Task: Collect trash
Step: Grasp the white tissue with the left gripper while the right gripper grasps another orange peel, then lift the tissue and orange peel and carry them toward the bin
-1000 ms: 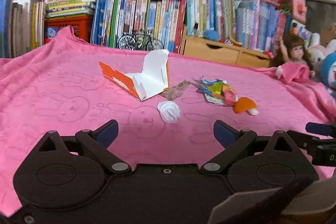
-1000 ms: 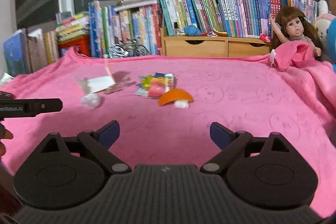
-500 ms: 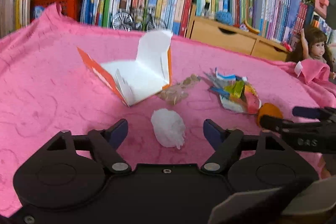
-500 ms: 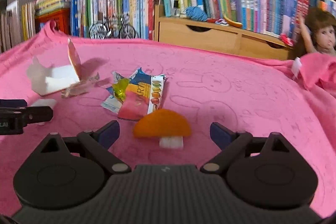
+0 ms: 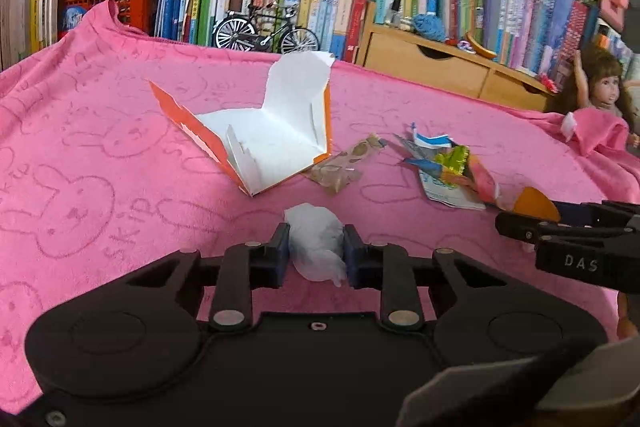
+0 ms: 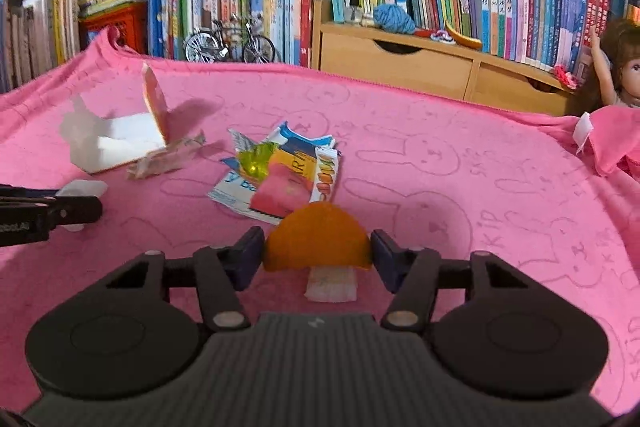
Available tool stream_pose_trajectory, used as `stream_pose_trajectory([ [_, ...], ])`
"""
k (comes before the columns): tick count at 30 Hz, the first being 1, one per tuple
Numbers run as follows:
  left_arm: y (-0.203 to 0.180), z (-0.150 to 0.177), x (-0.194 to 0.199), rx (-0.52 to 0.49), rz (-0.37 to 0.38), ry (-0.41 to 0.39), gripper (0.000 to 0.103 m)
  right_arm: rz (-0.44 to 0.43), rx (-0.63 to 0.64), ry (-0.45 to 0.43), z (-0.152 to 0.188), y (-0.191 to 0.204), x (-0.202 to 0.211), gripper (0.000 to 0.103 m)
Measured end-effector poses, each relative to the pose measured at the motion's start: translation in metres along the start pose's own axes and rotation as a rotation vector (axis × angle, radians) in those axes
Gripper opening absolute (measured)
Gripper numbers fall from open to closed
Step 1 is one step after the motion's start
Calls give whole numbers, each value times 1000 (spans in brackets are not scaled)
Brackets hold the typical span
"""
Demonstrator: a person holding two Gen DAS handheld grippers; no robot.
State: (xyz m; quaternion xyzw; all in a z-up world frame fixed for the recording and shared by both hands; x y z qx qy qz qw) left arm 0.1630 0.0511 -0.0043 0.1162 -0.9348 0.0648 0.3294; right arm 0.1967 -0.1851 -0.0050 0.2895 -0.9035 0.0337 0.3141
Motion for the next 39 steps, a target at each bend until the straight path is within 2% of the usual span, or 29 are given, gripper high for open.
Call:
stream_pose_trajectory([
  [13, 10, 37, 88, -41, 106, -79, 25, -127, -1, -76, 30, 39, 75, 62],
  [23, 11, 76, 143, -90, 143, -132, 26, -144, 30, -75, 69, 69, 104, 64],
  [39, 24, 127, 186, -67, 179, -64, 26, -206, 45, -64, 112, 108, 138, 64],
])
Point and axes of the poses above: each gripper's, at about its wrist camera, not at the fingertips, and x roughly against the way its jaws point, y to its left, z to its underside, the point moved 1 cm from there along -x, roughly the way its jaws point, and after that the axes turned 10 degrees about -z, right-handed, at the moved point
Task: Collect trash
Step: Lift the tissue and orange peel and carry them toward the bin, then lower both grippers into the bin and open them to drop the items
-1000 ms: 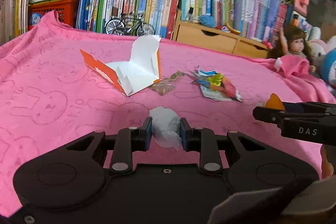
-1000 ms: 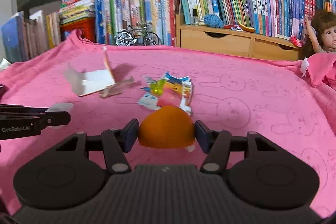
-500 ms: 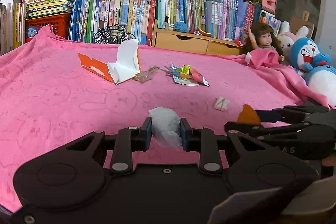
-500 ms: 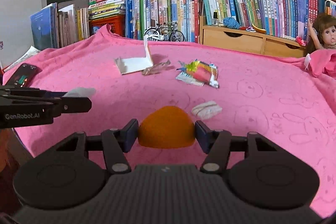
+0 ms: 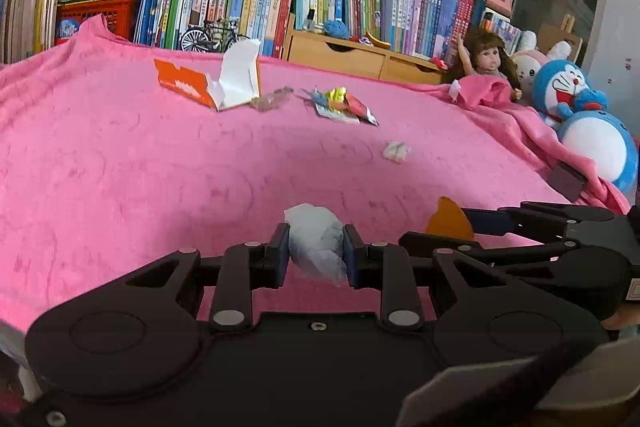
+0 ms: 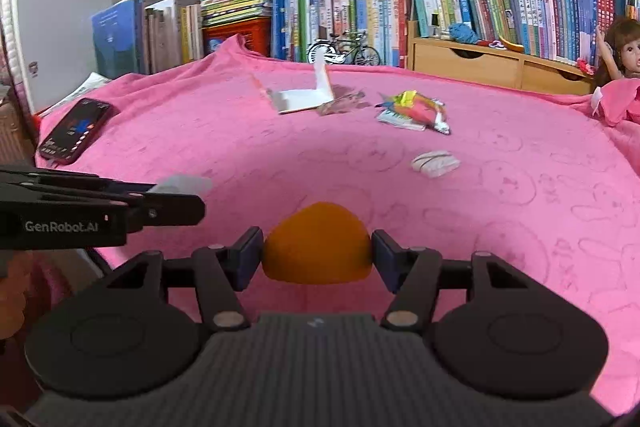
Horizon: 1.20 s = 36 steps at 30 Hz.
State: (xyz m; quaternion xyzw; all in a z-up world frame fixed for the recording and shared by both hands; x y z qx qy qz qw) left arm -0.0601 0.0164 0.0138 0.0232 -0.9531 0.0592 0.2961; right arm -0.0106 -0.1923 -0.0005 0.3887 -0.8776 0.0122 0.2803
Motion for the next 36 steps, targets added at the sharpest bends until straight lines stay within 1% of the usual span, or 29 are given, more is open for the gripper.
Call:
stream_pose_trajectory([
  [7, 2, 22, 25, 11, 28, 48, 26, -35, -11, 16, 24, 20, 18, 64],
  [11, 3, 36, 36, 6, 23, 78, 26, -31, 6, 26, 41, 32, 27, 65],
  [14, 5, 50, 39, 0, 16, 118, 26, -41, 2, 54, 56, 40, 30, 65],
  [19, 11, 81, 35, 12, 9, 228, 26, -41, -29, 109, 84, 48, 29, 63],
  [22, 15, 98, 27, -9, -17, 277, 26, -33, -29, 142, 100, 52, 26, 62],
  [25, 20, 109, 18, -12, -40, 321, 26, -34, -58, 169, 110, 52, 23, 60],
  [28, 22, 117, 13, -22, -45, 350, 26, -30, -79, 172, 115, 49, 23, 60],
  [31, 19, 123, 9, -57, -47, 386, 26, -28, -95, 172, 115, 46, 23, 60],
  [36, 14, 132, 4, -88, -30, 445, 28, -20, -102, 167, 114, 44, 23, 60],
])
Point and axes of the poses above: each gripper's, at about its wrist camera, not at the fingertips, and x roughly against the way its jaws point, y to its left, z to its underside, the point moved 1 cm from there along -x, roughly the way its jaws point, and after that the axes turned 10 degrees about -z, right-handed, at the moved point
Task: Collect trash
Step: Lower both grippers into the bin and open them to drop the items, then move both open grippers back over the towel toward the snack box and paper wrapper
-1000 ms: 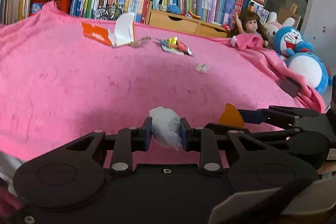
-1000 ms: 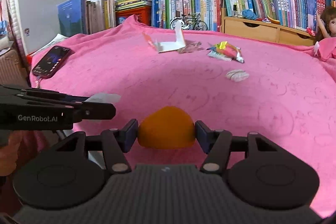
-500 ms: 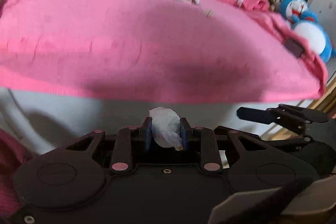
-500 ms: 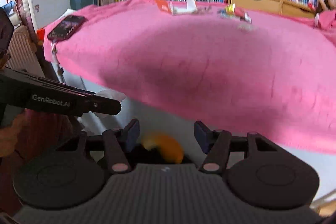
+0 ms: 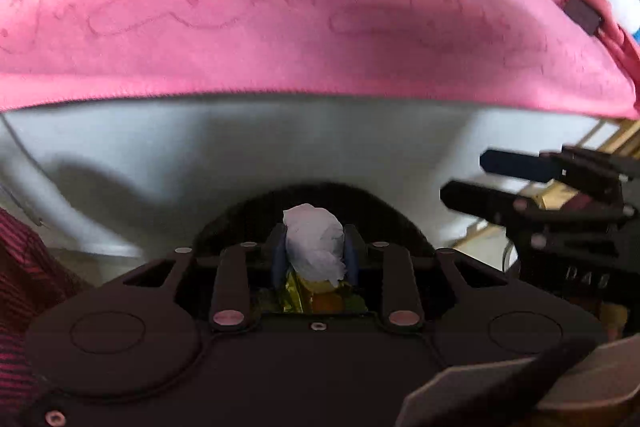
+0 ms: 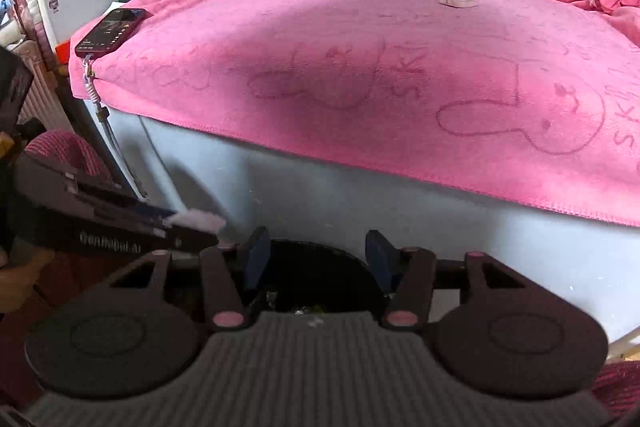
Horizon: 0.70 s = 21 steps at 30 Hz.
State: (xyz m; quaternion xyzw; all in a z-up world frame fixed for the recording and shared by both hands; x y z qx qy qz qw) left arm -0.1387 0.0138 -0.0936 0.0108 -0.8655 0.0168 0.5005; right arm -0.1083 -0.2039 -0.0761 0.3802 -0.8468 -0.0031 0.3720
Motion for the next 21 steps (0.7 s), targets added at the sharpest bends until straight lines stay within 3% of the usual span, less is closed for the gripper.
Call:
stream_pose_trajectory([
  [7, -5, 0, -1, -20, -23, 7, 52, 6, -3, -5, -3, 2, -2, 61],
  [12, -5, -9, 10, -21, -27, -11, 54, -11, -16, -30, -9, 0, 6, 62],
  [15, 0, -18, 35, -24, 8, -71, 54, -34, -22, -80, -21, -2, 20, 69],
  [21, 10, -55, 91, -41, 32, -294, 66, -46, -25, -210, -62, -14, 45, 79],
])
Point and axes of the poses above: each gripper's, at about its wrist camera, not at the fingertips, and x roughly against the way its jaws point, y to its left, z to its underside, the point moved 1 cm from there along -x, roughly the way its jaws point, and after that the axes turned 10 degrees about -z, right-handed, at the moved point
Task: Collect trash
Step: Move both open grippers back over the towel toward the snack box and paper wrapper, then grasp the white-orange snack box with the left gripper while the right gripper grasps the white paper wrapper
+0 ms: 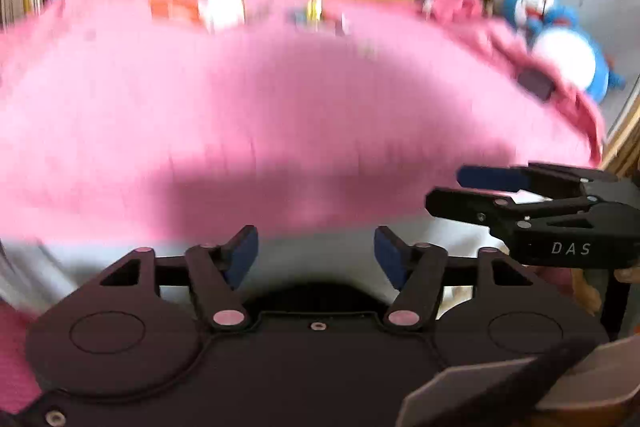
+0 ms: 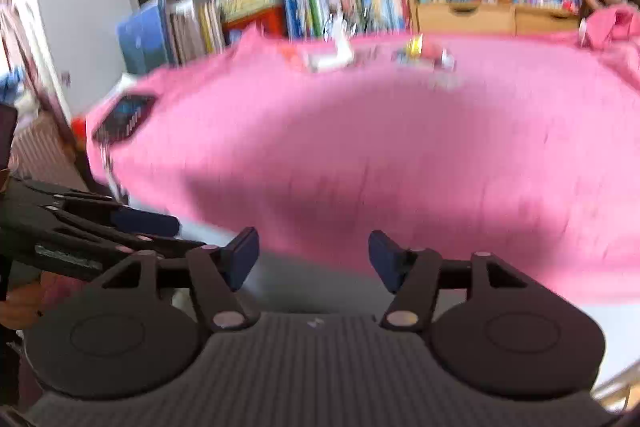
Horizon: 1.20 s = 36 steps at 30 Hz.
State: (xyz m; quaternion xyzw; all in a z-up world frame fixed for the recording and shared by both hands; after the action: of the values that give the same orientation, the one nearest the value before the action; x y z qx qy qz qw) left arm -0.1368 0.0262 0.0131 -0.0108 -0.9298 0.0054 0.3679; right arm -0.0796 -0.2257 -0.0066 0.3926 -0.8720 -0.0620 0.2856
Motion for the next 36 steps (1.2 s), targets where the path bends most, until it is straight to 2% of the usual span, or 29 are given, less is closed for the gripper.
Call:
stream_pose_trajectory([
  [3, 7, -30, 8, 1, -34, -113, 75, 70, 35, -54, -23, -10, -1, 87],
  [4, 8, -43, 6, 9, -63, -144, 76, 91, 42, -64, -30, -15, -4, 88],
  [7, 18, -72, -3, 42, -134, -208, 77, 142, 58, -68, -49, -30, -15, 89],
  [10, 27, -100, -30, 107, -181, -239, 78, 194, 108, -57, -64, -43, -30, 91],
  [15, 53, -147, -95, 273, -235, -246, 78, 255, 142, -22, -86, -66, -60, 92],
  [17, 64, -162, -125, 324, -279, -242, 78, 265, 134, -5, -93, -78, -73, 91],
  [21, 73, -188, -182, 379, -371, -205, 78, 256, 86, 23, -103, -99, -97, 91],
  [24, 80, -200, -219, 423, -408, -179, 74, 251, 60, 39, -107, -111, -111, 91],
  [27, 87, -207, -244, 463, -411, -158, 71, 244, 45, 55, -110, -119, -123, 90],
  [29, 90, -210, -254, 488, -414, -163, 65, 234, 34, 65, -113, -123, -131, 88],
  [30, 92, -212, -260, 500, -418, -166, 58, 228, 29, 70, -114, -125, -135, 87],
  [32, 92, -212, -265, 508, -415, -156, 38, 220, 23, 86, -116, -127, -143, 84],
  [33, 94, -212, -270, 510, -405, -137, 19, 216, 22, 98, -116, -128, -148, 82],
  [34, 94, -210, -271, 512, -385, -127, 11, 215, 21, 109, -116, -129, -152, 81],
  [36, 91, -207, -268, 495, -369, -147, 7, 218, 25, 121, -116, -131, -158, 70],
])
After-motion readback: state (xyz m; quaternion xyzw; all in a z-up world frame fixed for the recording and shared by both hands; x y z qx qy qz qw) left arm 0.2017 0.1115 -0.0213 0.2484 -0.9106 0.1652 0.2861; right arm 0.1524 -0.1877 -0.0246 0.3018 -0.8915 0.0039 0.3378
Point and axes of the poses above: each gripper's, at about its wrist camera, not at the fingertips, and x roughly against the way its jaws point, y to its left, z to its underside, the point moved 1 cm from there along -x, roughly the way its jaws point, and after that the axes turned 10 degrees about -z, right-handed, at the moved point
